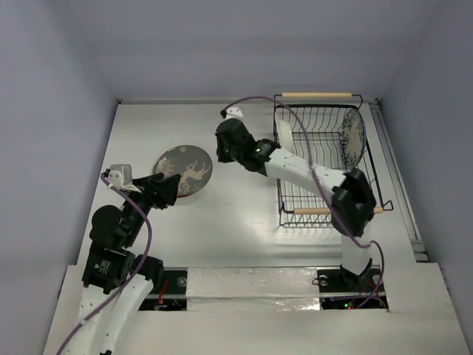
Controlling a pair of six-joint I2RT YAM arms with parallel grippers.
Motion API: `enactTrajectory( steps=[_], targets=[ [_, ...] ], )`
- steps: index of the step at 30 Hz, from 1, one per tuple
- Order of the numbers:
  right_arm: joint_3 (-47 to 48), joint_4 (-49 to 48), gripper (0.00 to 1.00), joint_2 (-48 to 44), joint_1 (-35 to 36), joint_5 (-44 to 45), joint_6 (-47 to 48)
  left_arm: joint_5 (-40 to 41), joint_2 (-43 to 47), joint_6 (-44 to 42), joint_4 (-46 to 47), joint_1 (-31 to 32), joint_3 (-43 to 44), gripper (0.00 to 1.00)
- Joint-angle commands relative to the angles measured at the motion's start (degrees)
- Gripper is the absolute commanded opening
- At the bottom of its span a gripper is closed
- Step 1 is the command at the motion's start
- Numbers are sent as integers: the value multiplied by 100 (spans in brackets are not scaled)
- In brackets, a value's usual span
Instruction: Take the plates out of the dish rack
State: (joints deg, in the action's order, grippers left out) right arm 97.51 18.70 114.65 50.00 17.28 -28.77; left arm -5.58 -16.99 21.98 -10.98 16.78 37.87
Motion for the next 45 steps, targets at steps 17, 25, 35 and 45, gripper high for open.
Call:
enactTrajectory(
  steps=[17,25,35,45],
  targets=[
    [-2166,759,15,-4512,-3424,2220,1339,-110,38,-18,325,27,-34,50],
    [-2070,933,58,-3847,-4147,2324,1743,-110,73,-18,334,133,-43,53],
    [-1305,1690,53,-2966,-4279,2931,2034,-92,47,-27,334,238,-43,54],
    [-725,1734,44,-2096,-4341,2833,2271,-48,47,-18,307,238,-34,54]
  ],
)
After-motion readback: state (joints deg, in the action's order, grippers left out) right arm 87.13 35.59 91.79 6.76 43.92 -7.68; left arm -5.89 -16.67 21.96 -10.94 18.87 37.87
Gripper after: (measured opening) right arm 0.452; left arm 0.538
